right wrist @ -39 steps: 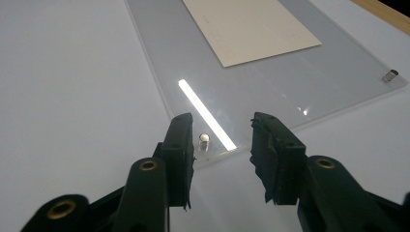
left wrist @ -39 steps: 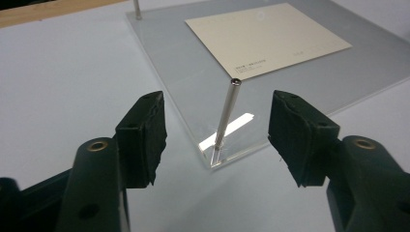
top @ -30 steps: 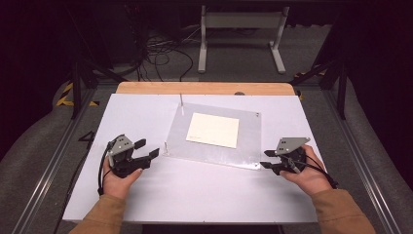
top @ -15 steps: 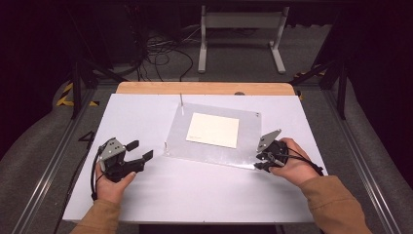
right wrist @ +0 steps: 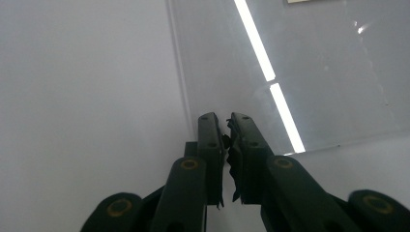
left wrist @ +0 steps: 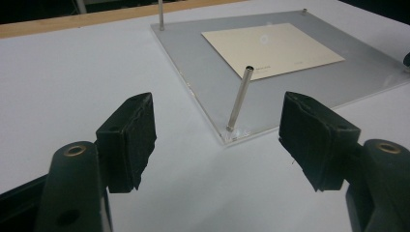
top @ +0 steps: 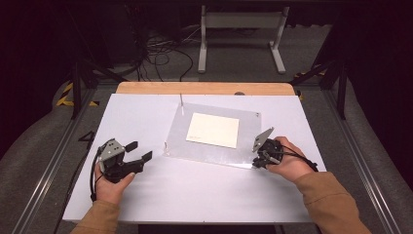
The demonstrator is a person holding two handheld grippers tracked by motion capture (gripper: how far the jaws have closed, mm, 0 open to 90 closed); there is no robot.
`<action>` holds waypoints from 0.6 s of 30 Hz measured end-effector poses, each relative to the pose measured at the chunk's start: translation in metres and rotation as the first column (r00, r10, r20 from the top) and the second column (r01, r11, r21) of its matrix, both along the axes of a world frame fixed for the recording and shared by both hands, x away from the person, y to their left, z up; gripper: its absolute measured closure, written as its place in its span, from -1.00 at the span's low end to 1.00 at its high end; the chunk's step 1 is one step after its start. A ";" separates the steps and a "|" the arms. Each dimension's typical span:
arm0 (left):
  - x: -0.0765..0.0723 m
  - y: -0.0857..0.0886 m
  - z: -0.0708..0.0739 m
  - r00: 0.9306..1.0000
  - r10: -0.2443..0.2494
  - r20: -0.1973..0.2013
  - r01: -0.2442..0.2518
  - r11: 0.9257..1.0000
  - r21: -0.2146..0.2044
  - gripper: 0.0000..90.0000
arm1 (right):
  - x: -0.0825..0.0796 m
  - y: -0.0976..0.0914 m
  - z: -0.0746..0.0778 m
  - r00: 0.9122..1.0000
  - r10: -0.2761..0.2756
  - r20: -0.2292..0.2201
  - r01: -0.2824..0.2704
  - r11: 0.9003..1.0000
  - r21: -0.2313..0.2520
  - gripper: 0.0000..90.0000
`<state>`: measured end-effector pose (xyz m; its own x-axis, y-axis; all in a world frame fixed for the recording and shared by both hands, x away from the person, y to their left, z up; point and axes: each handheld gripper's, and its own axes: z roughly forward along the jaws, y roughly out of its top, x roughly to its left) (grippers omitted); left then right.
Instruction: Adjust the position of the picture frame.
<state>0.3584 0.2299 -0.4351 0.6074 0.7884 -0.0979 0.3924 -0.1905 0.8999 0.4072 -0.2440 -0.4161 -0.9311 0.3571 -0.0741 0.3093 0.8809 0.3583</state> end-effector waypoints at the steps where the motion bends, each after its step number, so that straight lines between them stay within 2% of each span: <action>1: 0.000 -0.001 0.000 1.000 -0.001 -0.001 0.001 1.000 0.002 -0.35 | 0.001 0.000 0.000 1.000 -0.005 -0.004 0.005 1.000 0.001 0.84; 5: 0.000 -0.002 0.000 1.000 -0.007 -0.001 0.007 1.000 0.003 -0.34 | 0.001 0.000 0.000 1.000 -0.020 -0.024 0.020 1.000 0.007 0.84; 9: 0.002 -0.002 -0.001 1.000 -0.007 0.000 0.007 1.000 0.003 -0.34 | -0.005 0.001 0.000 0.997 -0.028 -0.071 0.031 0.999 0.033 0.84; 14: 0.002 -0.003 -0.002 1.000 -0.008 -0.003 0.008 1.000 0.005 -0.35 | -0.027 0.016 -0.001 0.993 0.032 -0.118 -0.027 0.999 0.047 0.84; 18: 0.003 -0.005 -0.001 1.000 -0.012 -0.004 0.012 1.000 0.010 -0.34 | -0.046 0.030 -0.002 0.988 0.074 -0.135 -0.067 0.996 0.055 0.84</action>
<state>0.3609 0.2253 -0.4363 0.6163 0.7821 -0.0922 0.3933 -0.2042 0.8964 0.3610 -0.2136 -0.4181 -0.9543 0.2901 0.0722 0.2962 0.8842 0.3613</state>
